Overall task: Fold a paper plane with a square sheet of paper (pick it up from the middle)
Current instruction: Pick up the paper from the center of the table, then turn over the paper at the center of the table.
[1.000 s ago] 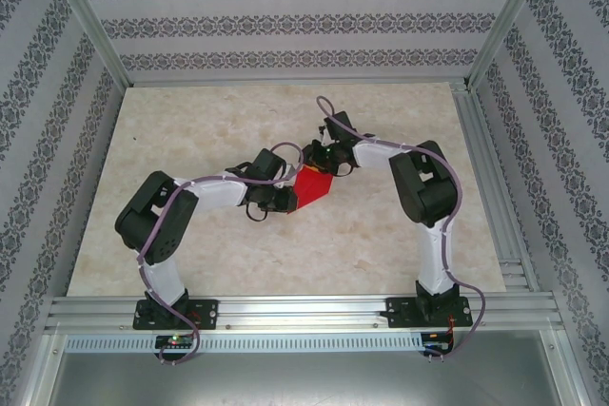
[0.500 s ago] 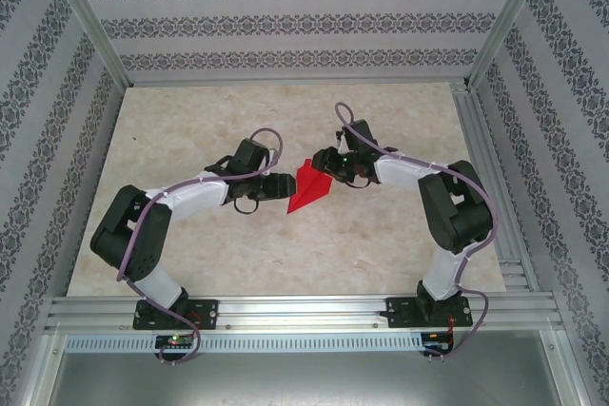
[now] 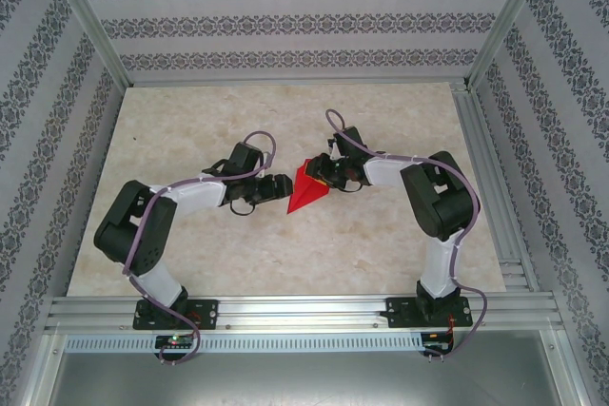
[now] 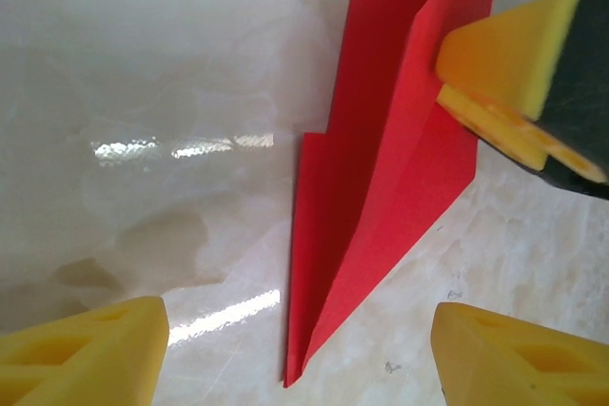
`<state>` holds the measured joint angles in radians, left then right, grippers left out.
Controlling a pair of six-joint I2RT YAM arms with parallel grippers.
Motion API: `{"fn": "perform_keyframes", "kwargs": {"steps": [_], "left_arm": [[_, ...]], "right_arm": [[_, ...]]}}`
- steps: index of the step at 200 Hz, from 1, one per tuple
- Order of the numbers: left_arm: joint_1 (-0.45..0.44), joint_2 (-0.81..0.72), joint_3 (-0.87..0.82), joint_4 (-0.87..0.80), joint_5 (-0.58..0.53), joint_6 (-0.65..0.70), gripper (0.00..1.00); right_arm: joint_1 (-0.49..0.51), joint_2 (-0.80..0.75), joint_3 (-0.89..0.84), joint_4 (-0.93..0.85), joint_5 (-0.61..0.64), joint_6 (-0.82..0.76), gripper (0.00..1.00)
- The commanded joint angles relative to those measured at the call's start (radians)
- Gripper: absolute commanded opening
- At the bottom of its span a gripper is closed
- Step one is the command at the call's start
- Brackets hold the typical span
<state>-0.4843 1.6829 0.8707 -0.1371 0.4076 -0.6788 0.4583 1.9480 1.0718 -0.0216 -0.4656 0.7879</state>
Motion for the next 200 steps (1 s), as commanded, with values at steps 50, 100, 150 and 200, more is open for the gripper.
{"fn": "perform_keyframes", "kwargs": {"steps": [50, 100, 150, 200], "left_arm": [[0.039, 0.03, -0.019, 0.1, 0.085, -0.061, 0.73], [0.096, -0.02, -0.074, 0.18, 0.191, -0.108, 0.79], [0.152, -0.155, -0.142, 0.307, 0.319, -0.156, 0.97], [0.153, -0.231, -0.141, 0.467, 0.424, -0.219, 1.0]], "right_arm": [[0.016, 0.041, 0.001, 0.166, -0.07, 0.06, 0.27], [0.016, -0.028, -0.043, 0.287, -0.097, 0.093, 0.07], [-0.003, -0.189, -0.067, 0.395, -0.2, 0.16, 0.06], [-0.01, -0.248, -0.057, 0.544, -0.312, 0.304, 0.07]]}}
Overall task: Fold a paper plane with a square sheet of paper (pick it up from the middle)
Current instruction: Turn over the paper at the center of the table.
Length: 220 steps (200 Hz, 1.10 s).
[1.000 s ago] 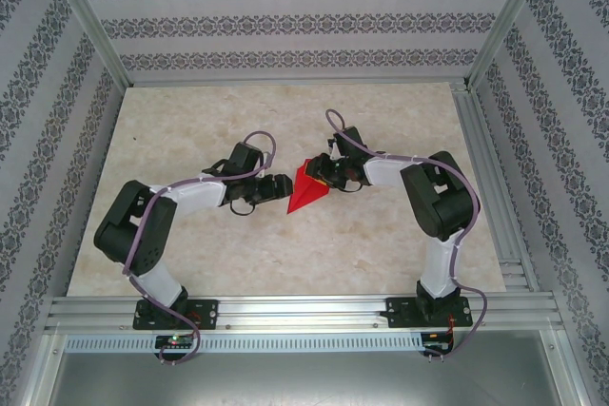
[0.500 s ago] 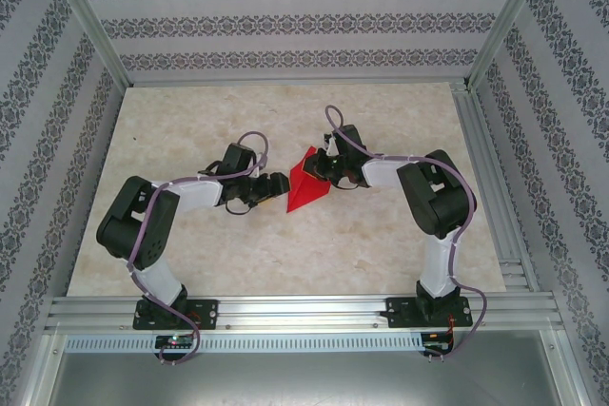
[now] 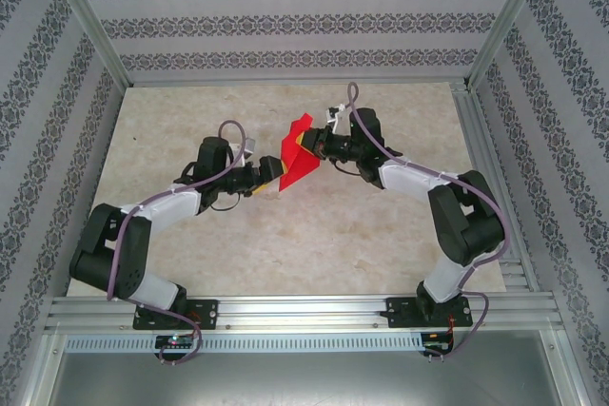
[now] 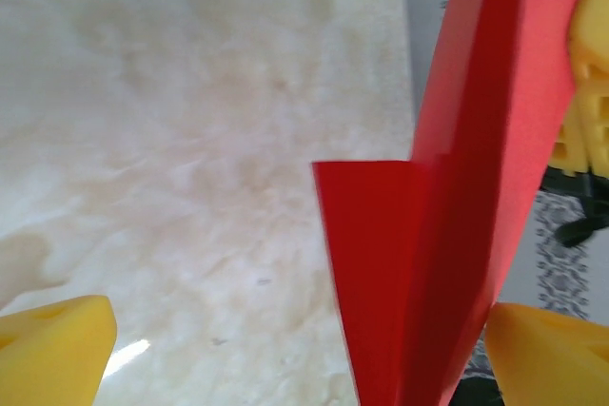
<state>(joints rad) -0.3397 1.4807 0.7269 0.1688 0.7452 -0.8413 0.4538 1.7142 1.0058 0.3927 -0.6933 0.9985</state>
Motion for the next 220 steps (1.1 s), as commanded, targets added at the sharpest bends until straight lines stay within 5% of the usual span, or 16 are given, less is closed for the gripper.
{"fn": "perform_keyframes", "kwargs": {"steps": [1, 32, 146, 186, 220], "left_arm": [[0.007, -0.029, 0.003, 0.166, 0.088, -0.059, 1.0], [0.006, -0.039, 0.008, 0.282, 0.124, -0.121, 0.91], [0.005, -0.06, 0.021, 0.364, 0.119, -0.164, 0.19], [0.003, -0.096, 0.024, 0.286, 0.091, -0.102, 0.08], [-0.018, -0.156, 0.109, -0.093, -0.062, 0.138, 0.09]], "right_arm": [[-0.005, -0.015, 0.009, 0.132, -0.086, 0.096, 0.07], [0.0, -0.01, 0.013, 0.192, -0.116, 0.148, 0.08], [-0.016, 0.009, -0.016, 0.24, -0.161, 0.178, 0.12], [-0.05, -0.086, -0.015, -0.046, -0.083, -0.012, 0.32], [-0.079, -0.233, -0.014, -0.438, 0.179, -0.281, 0.61]]}}
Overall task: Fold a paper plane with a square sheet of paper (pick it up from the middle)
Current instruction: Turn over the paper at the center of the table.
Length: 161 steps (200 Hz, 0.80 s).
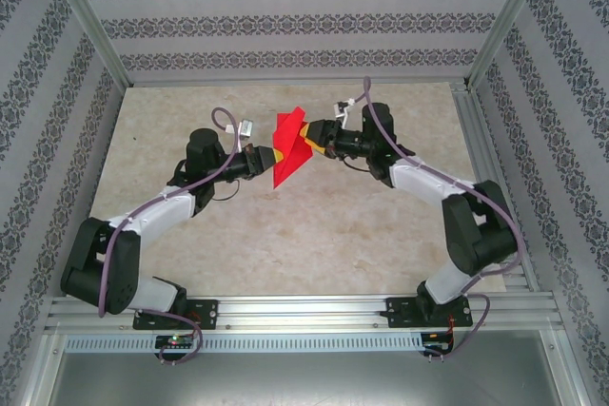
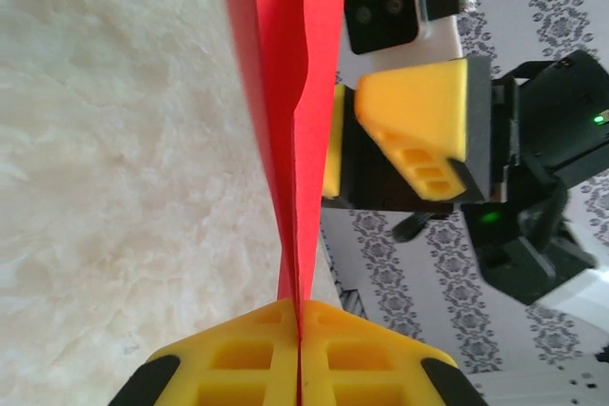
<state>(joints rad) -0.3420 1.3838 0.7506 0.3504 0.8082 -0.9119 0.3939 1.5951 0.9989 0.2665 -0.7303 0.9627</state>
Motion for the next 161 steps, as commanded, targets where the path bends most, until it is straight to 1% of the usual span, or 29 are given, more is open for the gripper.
{"fn": "perform_keyframes", "kwargs": {"steps": [1, 16, 26, 39, 57, 68, 81, 88, 104, 117, 139, 161], "left_arm": [[-0.018, -0.061, 0.09, -0.29, -0.134, 0.219, 0.09], [-0.065, -0.07, 0.178, -0.551, -0.329, 0.378, 0.09], [-0.111, -0.059, 0.234, -0.683, -0.493, 0.452, 0.09], [-0.174, -0.025, 0.313, -0.834, -0.728, 0.511, 0.09], [-0.256, 0.063, 0.415, -0.985, -1.039, 0.537, 0.09], [-0.302, 0.143, 0.484, -1.08, -1.213, 0.526, 0.1], [-0.35, 0.239, 0.572, -1.189, -1.402, 0.497, 0.1], [-0.368, 0.297, 0.613, -1.248, -1.482, 0.473, 0.11], [-0.4, 0.416, 0.697, -1.364, -1.595, 0.412, 0.11], [-0.422, 0.487, 0.74, -1.413, -1.638, 0.379, 0.11], [-0.455, 0.578, 0.797, -1.439, -1.64, 0.35, 0.11], [-0.479, 0.655, 0.819, -1.414, -1.577, 0.337, 0.14]], "right_arm": [[-0.019, -0.116, -0.007, -0.322, 0.225, -0.252, 0.61], [-0.022, -0.172, -0.016, -0.434, 0.357, -0.323, 0.68], [-0.023, -0.205, -0.029, -0.474, 0.425, -0.35, 0.72], [-0.025, -0.248, -0.045, -0.526, 0.51, -0.377, 0.75], [-0.027, -0.308, -0.061, -0.585, 0.626, -0.414, 0.78], [-0.03, -0.346, -0.076, -0.606, 0.692, -0.43, 0.8], [-0.037, -0.385, -0.094, -0.623, 0.748, -0.45, 0.81], [-0.04, -0.404, -0.102, -0.633, 0.775, -0.459, 0.81], [-0.053, -0.438, -0.123, -0.65, 0.815, -0.48, 0.81], [-0.066, -0.463, -0.136, -0.661, 0.827, -0.488, 0.81], [-0.08, -0.492, -0.159, -0.672, 0.831, -0.488, 0.81], [-0.086, -0.506, -0.185, -0.673, 0.828, -0.481, 0.81]]}}
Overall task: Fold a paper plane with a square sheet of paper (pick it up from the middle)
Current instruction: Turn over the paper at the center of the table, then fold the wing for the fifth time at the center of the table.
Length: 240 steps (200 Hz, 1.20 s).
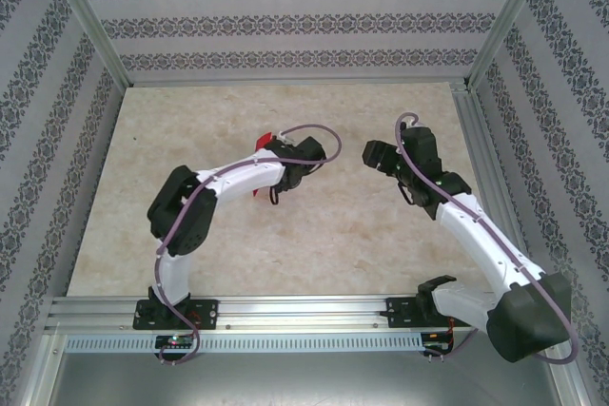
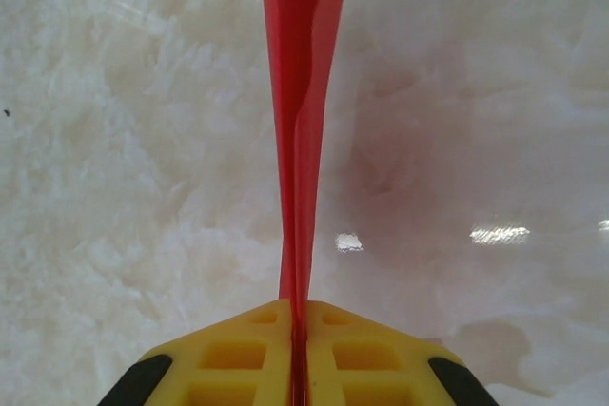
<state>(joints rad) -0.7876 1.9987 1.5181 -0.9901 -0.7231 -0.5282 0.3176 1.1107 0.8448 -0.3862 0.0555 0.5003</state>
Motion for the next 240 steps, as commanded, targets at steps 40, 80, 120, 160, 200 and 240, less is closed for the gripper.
{"fn": "perform_keyframes", "kwargs": {"steps": [40, 80, 120, 160, 200, 240], "left_arm": [[-0.054, 0.105, 0.071, 0.012, 0.154, -0.032, 0.32], [-0.05, 0.037, 0.018, 0.123, 0.336, -0.004, 0.43], [0.005, -0.133, -0.082, 0.259, 0.538, 0.012, 0.6], [0.144, -0.354, -0.277, 0.392, 0.67, -0.033, 0.76], [0.351, -0.562, -0.528, 0.501, 0.72, -0.119, 0.83], [0.503, -0.681, -0.68, 0.553, 0.795, -0.166, 0.84]], "right_arm": [[-0.017, -0.002, -0.041, -0.011, 0.023, 0.015, 0.81], [-0.016, 0.057, -0.013, -0.01, -0.006, 0.042, 0.79], [0.025, 0.102, 0.019, -0.002, -0.051, 0.065, 0.76], [0.218, 0.231, 0.111, 0.019, -0.01, 0.111, 0.72], [0.434, 0.491, 0.309, 0.033, -0.002, 0.137, 0.58], [0.535, 0.733, 0.488, 0.042, -0.102, 0.161, 0.4]]}}
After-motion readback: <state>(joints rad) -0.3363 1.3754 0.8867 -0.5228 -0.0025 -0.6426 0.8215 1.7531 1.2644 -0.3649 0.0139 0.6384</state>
